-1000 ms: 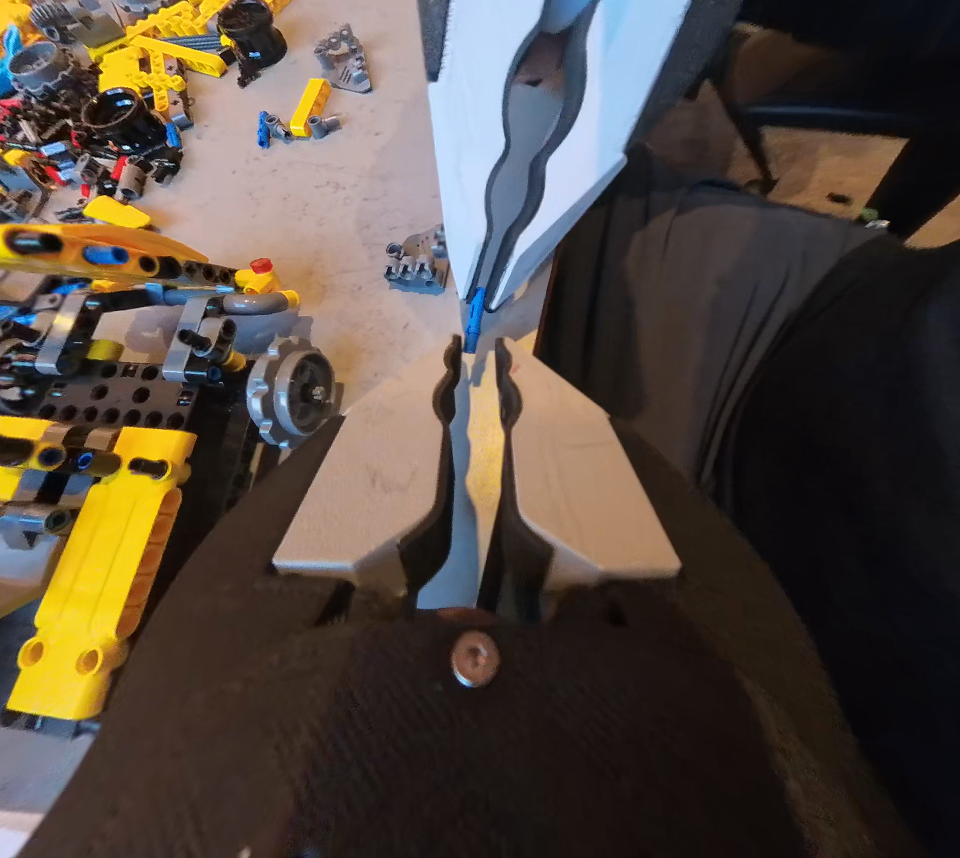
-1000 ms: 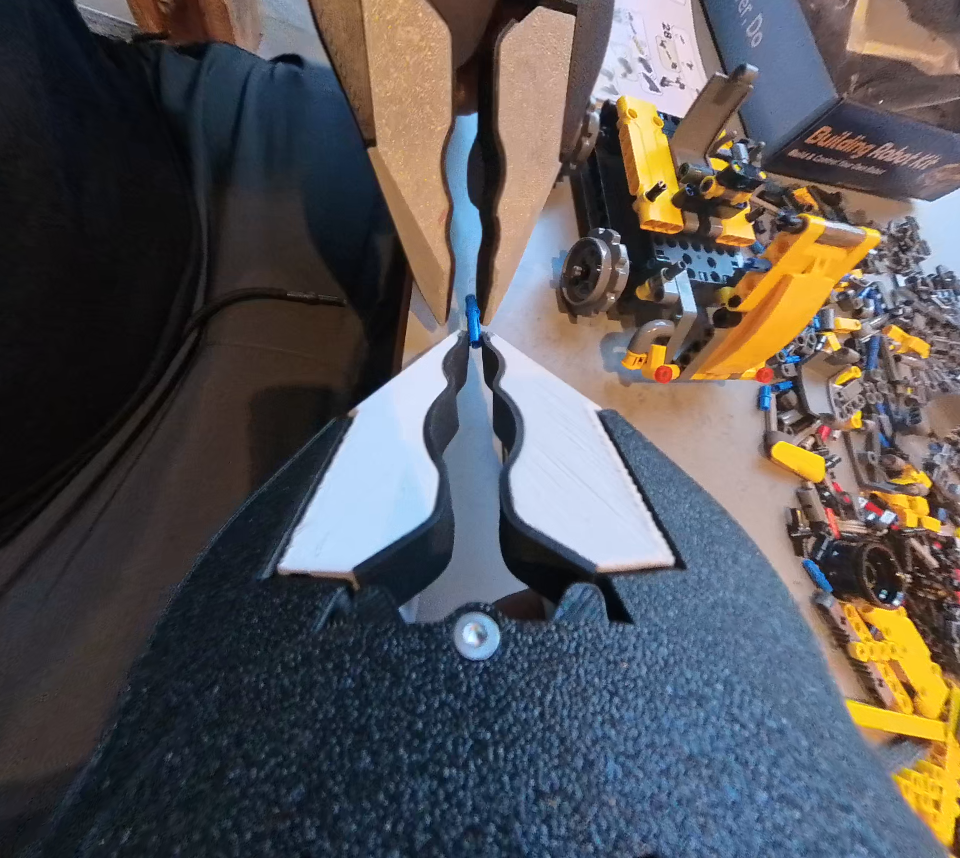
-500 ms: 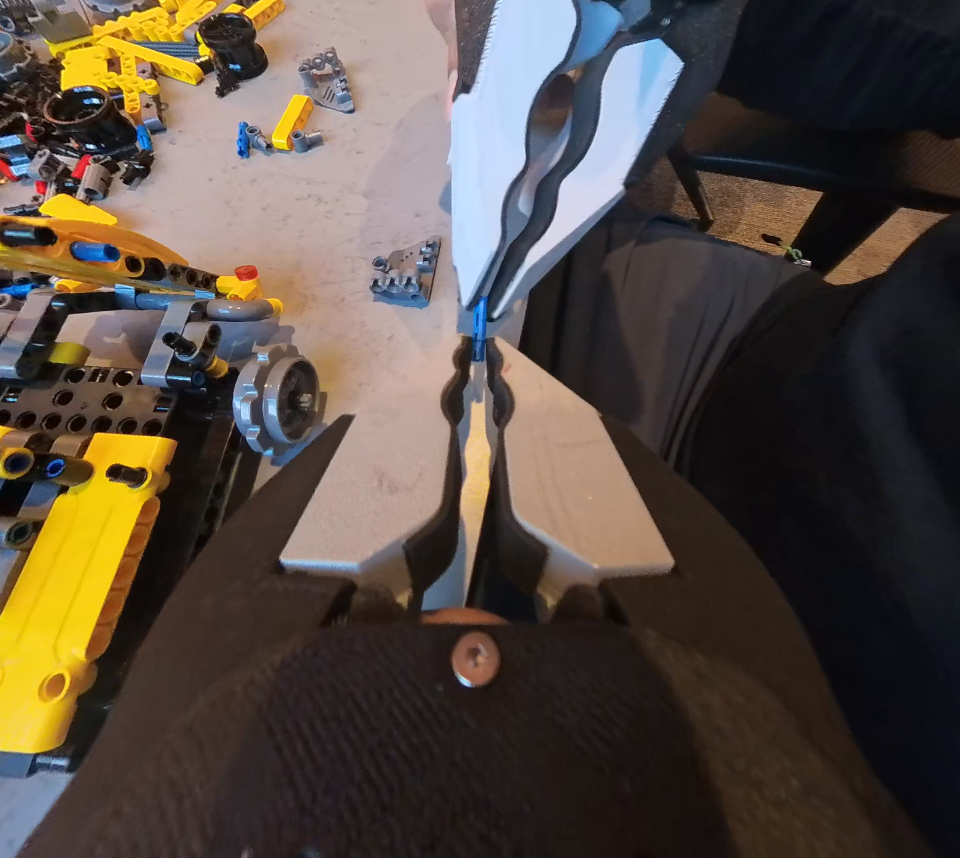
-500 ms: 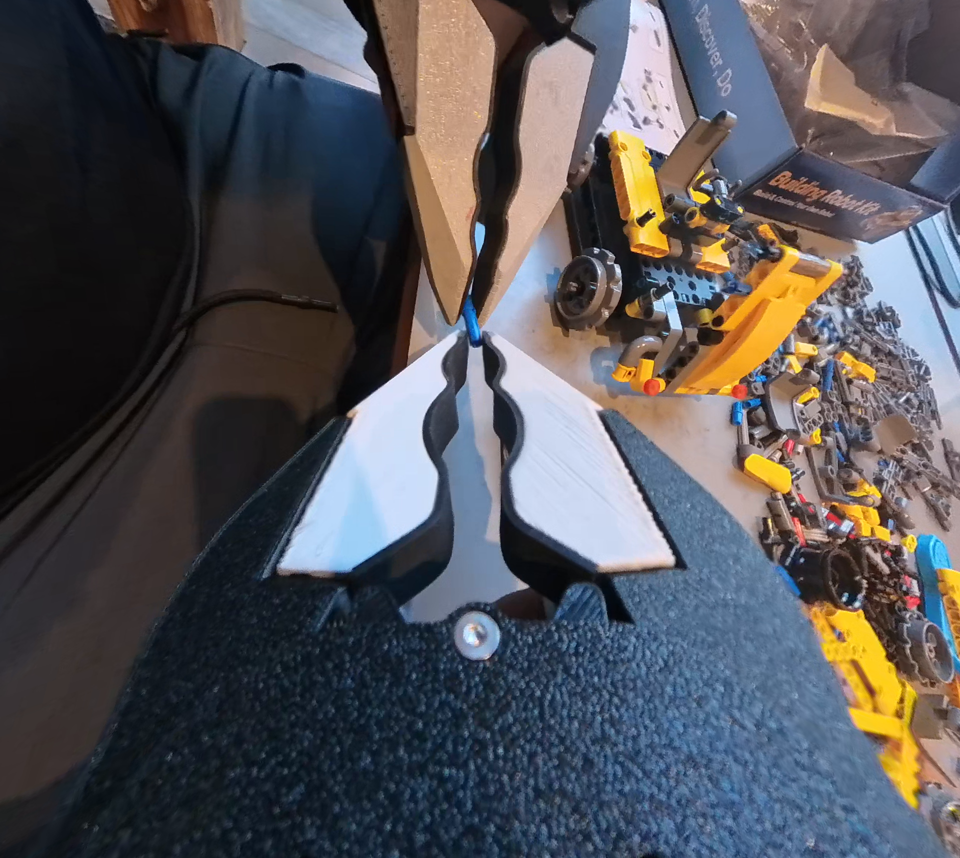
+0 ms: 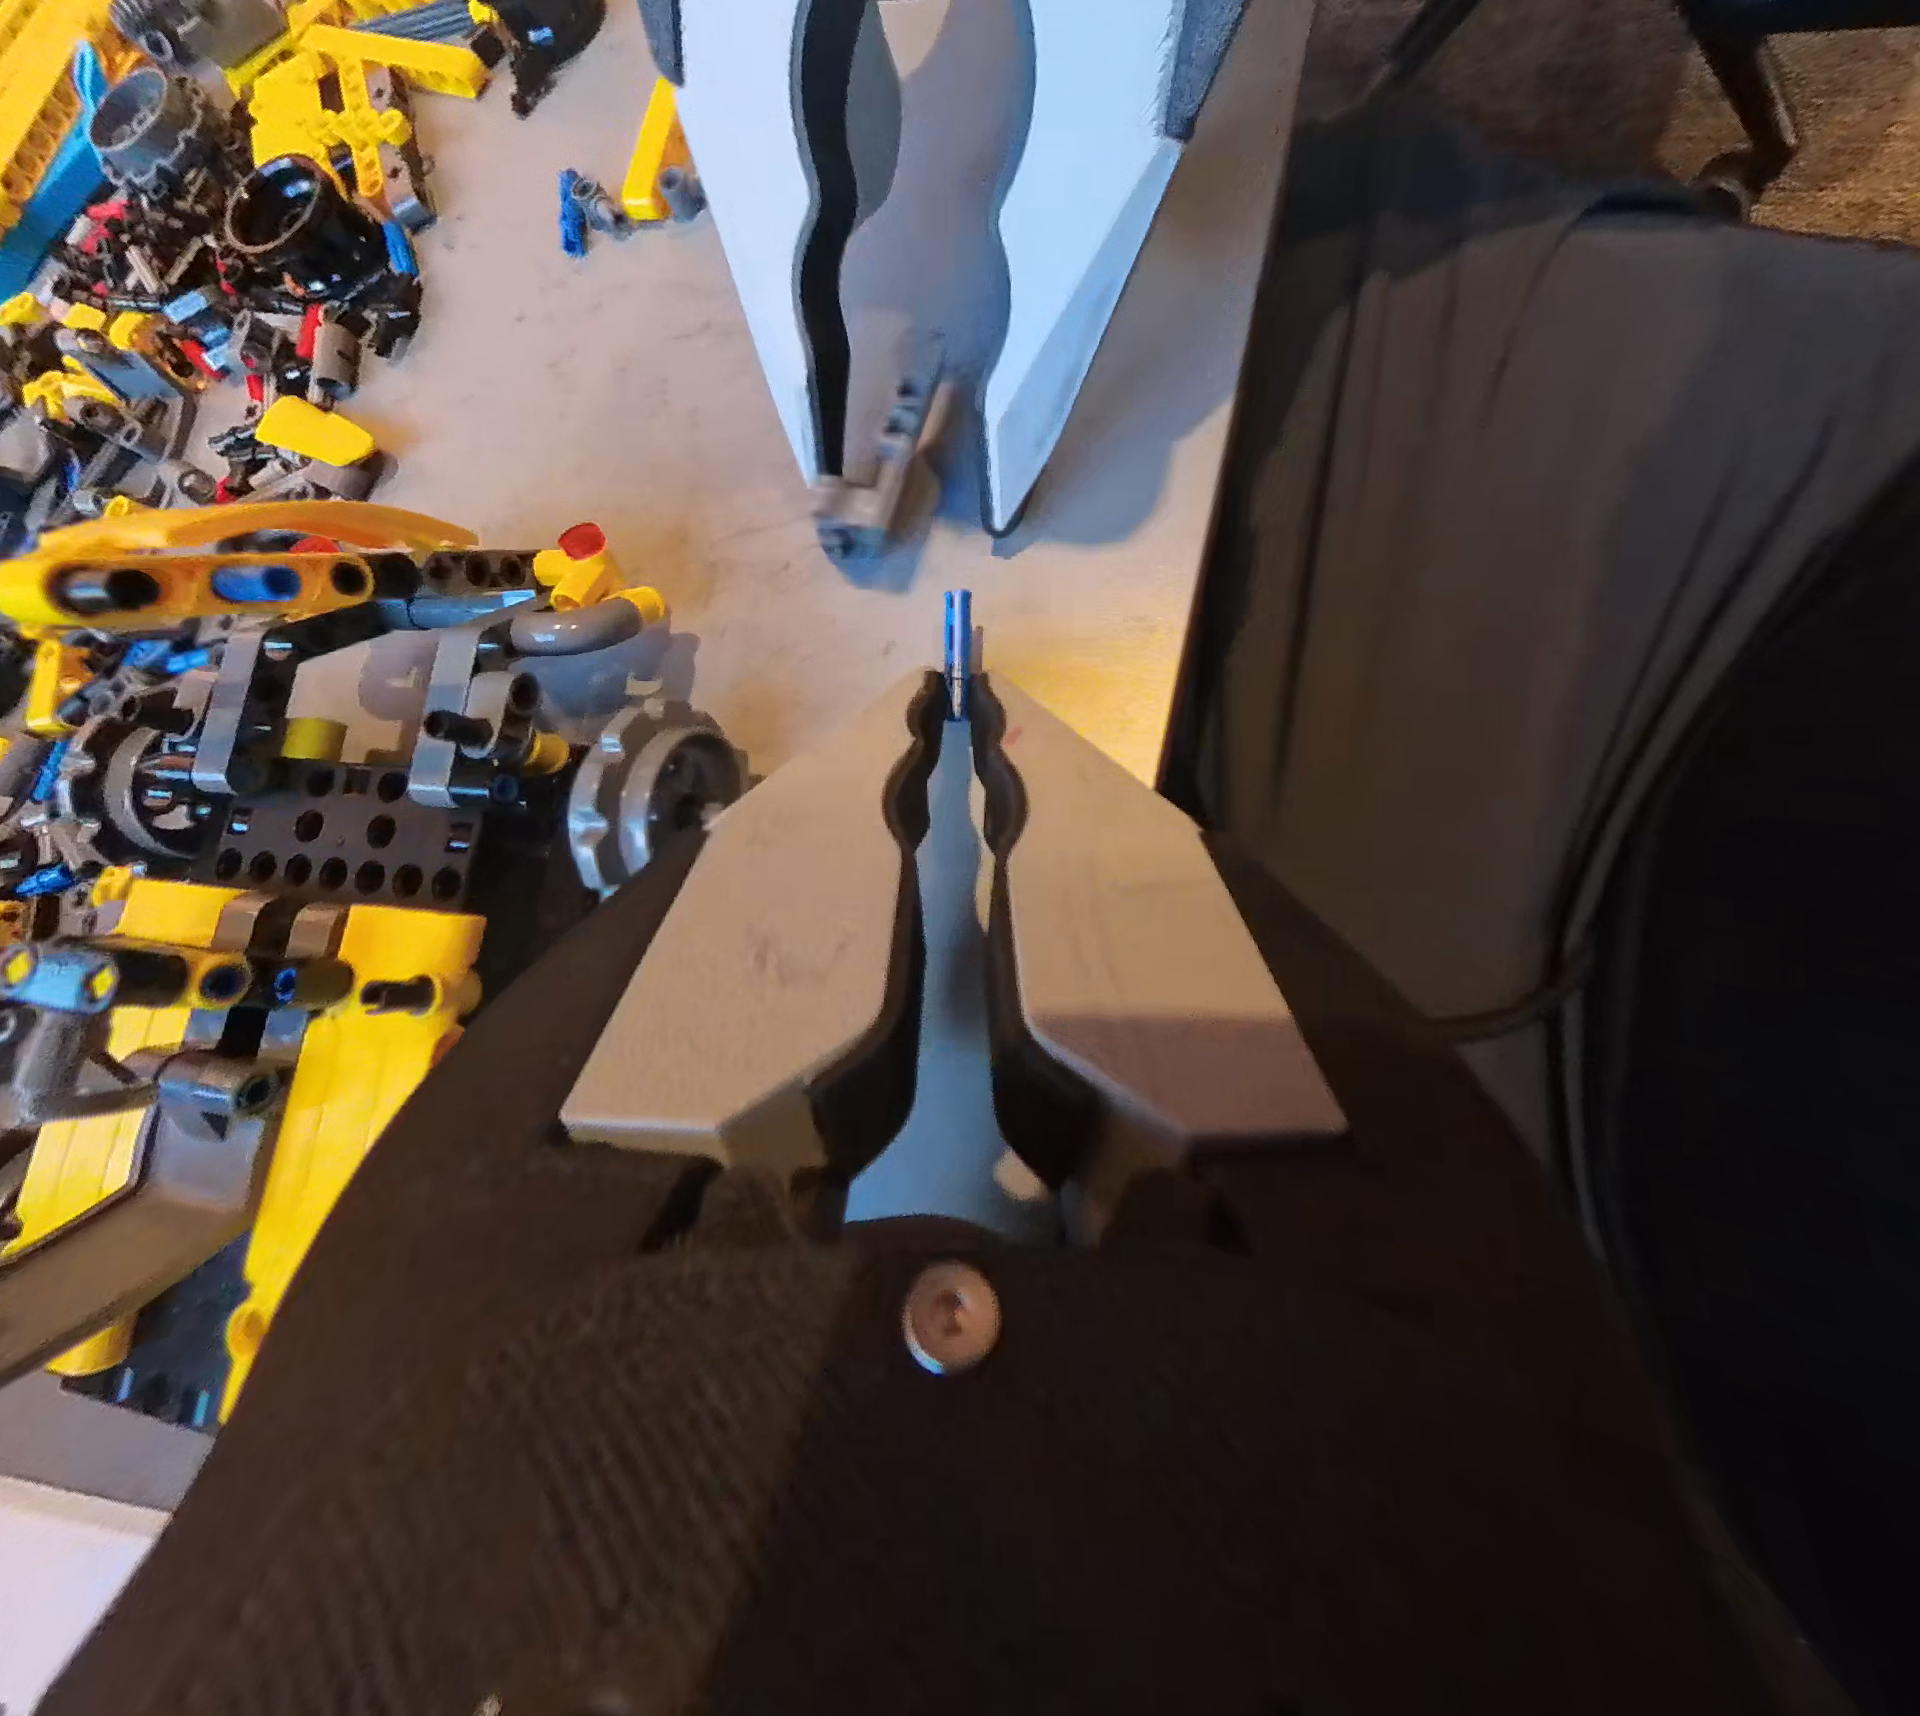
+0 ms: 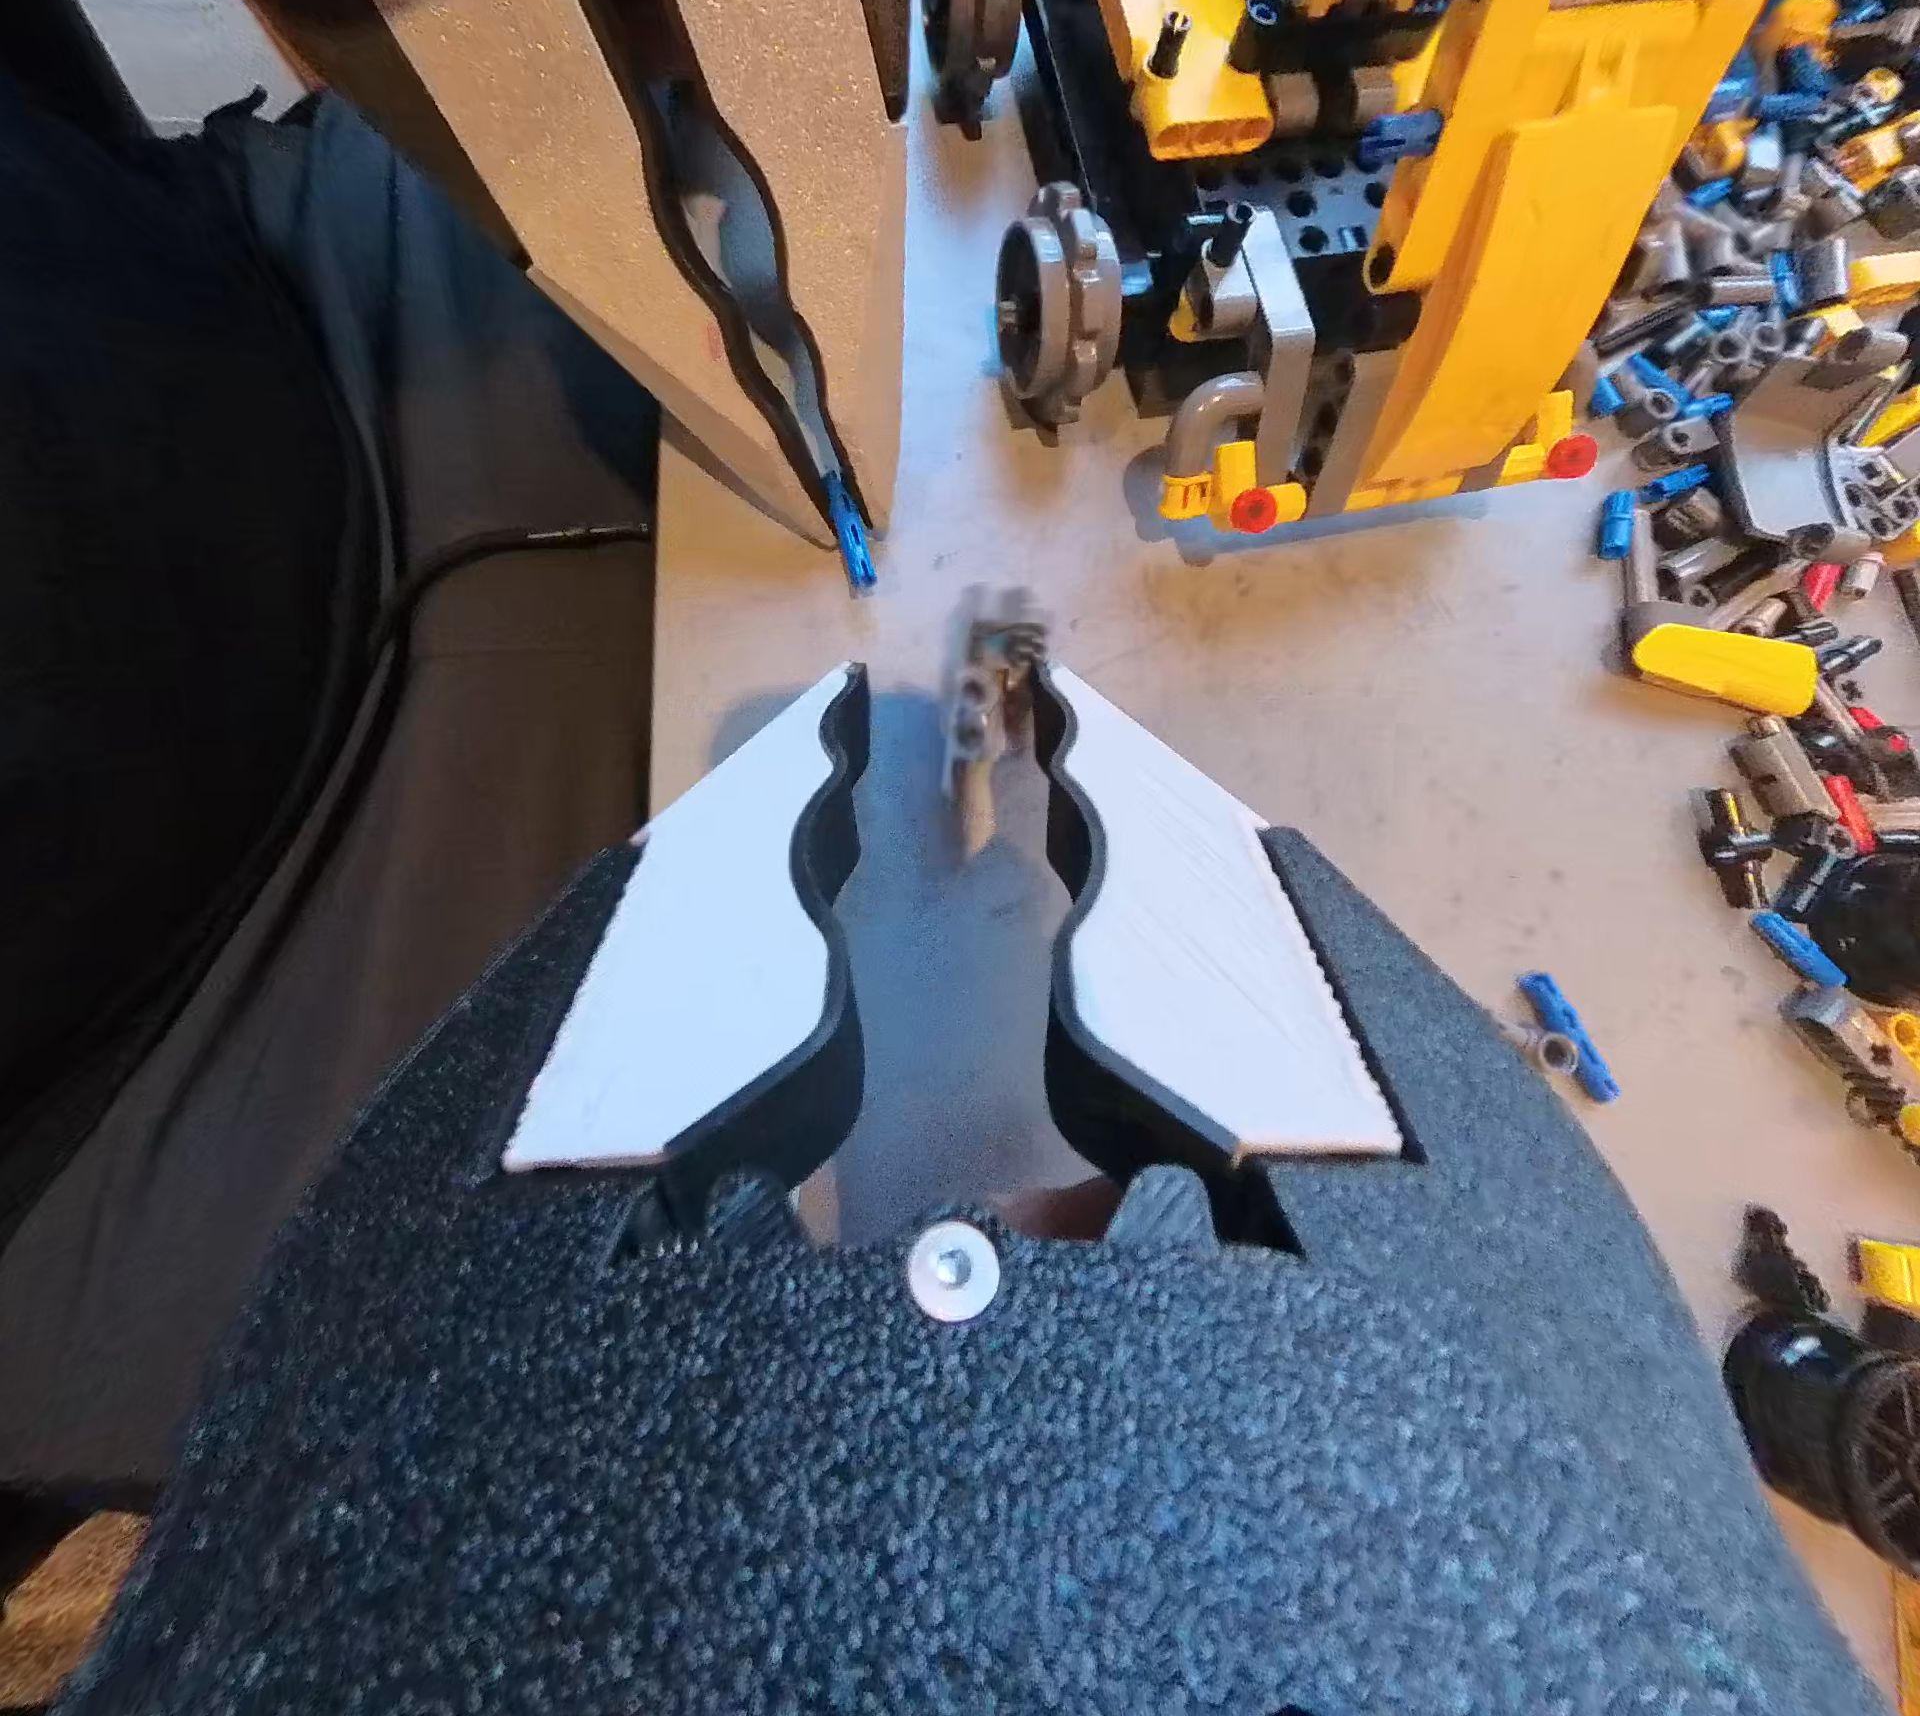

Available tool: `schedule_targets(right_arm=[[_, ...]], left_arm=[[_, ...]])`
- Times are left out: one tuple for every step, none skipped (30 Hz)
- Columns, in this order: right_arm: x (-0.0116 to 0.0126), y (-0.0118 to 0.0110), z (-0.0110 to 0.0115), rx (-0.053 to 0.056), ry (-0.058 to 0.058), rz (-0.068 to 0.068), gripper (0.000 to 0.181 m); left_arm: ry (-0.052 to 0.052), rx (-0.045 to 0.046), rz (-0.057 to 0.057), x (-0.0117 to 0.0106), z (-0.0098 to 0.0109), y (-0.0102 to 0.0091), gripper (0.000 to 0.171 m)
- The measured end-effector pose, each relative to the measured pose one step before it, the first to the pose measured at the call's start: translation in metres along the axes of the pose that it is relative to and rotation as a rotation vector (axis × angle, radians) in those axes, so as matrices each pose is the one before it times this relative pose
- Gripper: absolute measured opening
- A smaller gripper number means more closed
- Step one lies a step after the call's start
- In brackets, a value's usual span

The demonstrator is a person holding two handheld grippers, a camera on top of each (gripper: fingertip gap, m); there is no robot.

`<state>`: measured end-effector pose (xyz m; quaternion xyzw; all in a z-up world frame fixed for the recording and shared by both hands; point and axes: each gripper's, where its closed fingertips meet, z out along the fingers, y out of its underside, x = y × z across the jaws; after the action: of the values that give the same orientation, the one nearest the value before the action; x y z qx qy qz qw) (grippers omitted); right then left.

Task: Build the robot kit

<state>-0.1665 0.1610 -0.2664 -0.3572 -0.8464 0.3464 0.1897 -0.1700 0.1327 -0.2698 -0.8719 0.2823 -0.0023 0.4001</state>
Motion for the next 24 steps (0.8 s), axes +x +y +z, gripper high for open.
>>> schedule_targets(right_arm=[[0.00148,0.00111,0.00081,-0.0099,-0.0105,0.0069,0.029],[0.00168,0.00061,0.00001,-0.0059,-0.0037,0.0018,0.027],[0.00075,0.00014,-0.00105,-0.0025,-0.0002,-0.003,0.025],[0.00089,0.00014,-0.00159,-0.0024,0.007,-0.0054,0.025],[0.00047,-0.0006,-0.00198,0.0028,0.0081,-0.0052,0.025],[-0.00108,-0.00122,-0.00225,0.0065,0.0008,-0.0049,0.025],[-0.00079,-0.00134,-0.00207,0.0064,0.0043,-0.0073,0.025],[0.00033,-0.00118,-0.00198,0.0041,0.0119,-0.0102,0.025],[0.0005,-0.00084,-0.00179,0.002,0.0137,-0.0081,0.025],[0.00006,-0.0008,-0.00124,0.001,0.0092,-0.0022,0.025],[-0.00086,-0.00045,-0.00038,-0.0013,0.0026,0.0003,0.024],[-0.00092,0.00027,0.00056,-0.0056,0.0042,-0.0024,0.023],[-0.00139,0.00161,0.00116,-0.0131,0.0037,-0.006,0.022],[-0.00126,0.00199,0.00128,-0.0158,0.0064,-0.0064,0.022],[-0.00107,0.00106,0.0011,-0.0096,0.0076,-0.0015,0.022],[-0.00044,-0.00028,0.00077,0.0003,0.0097,0.0048,0.019],[-0.00052,-0.00094,0.00063,0.0051,0.0074,0.0074,0.017],[-0.0019,-0.0011,0.00074,0.007,-0.002,0.0052,0.016],[-0.00133,-0.00027,0.00121,0.0026,-0.0017,0.0049,0.015],[-0.00044,0.00141,0.00204,-0.0086,-0.0004,0.0052,0.015],[0.00036,0.00214,0.00248,-0.0134,-0.0001,0.0047,0.015],[-0.00025,0.00044,0.00216,-0.0019,-0.0066,0.0065,0.014],[-0.00076,-0.00164,0.00136,0.0092,-0.0114,0.008,0.01],[-0.00138,-0.00016,0.00163,0.0008,-0.0122,-0.006,0.004]], left_arm=[[0.0028,-0.00243,-0.006,-0.00076,0.00085,-0.00045,0.003],[0.0045,-0.00063,-0.0052,-0.00009,0.00083,-0.00058,0.003],[0.0007,-0.001,-0.0038,-0.00052,0.00078,-0.00057,0.003],[0.0013,-0.00158,-0.0038,-0.00041,0.00058,-0.00034,0.003],[0.0028,-0.00148,-0.005,-0.00016,0.00026,-0.00018,0.003],[0.0038,0.00192,-0.0031,0.00005,0.00027,-0.0002,0.003],[0.0046,0.0021,-0.0032,0.00008,-0.00014,0.00006,0.003],[0.0056,0.00026,-0.004,0.00019,-0.0003,0.00036,0.003],[0.003,0.00028,-0.0029,-0.00009,-0.00051,0.00051,0.004],[0.0031,0.0002,-0.0027,0.0,-0.00065,0.00063,0.004],[0.0026,-0.00027,-0.0036,-0.00015,-0.00048,0.00053,0.004],[0.0011,-0.00006,-0.0037,-0.00034,-0.00021,0.00025,0.004],[0.001,-0.00036,-0.003,-0.00027,0.00012,0.00006,0.003],[-0.0006,-0.00066,-0.0012,-0.00029,0.0002,-0.00008,0.003],[-0.0033,-0.00087,0.0024,-0.00045,0.00022,-0.00005,0.003],[-0.0045,-0.00163,0.0051,-0.00051,-0.00006,0.00006,0.004],[-0.0055,-0.00281,0.0066,-0.00069,-0.00014,0.00034,0.003],[-0.0053,-0.00299,0.0093,-0.0008,-0.00023,0.00041,0.003],[-0.0042,-0.00302,0.012,-0.00083,-0.00039,0.00057,0.003],[-0.0027,-0.00237,0.0121,-0.0008,-0.00039,0.00057,0.003],[0.0005,-0.00205,0.0066,-0.00058,-0.00044,0.00064,0.003],[0.0039,-0.00097,0.0028,-0.00023,-0.00046,0.00057,0.003],[0.0036,-0.00095,0.0011,-0.00027,-0.00057,0.00072,0.003],[0.0035,-0.00049,0.0004,-0.00008,-0.0005,0.00056,0.003]])
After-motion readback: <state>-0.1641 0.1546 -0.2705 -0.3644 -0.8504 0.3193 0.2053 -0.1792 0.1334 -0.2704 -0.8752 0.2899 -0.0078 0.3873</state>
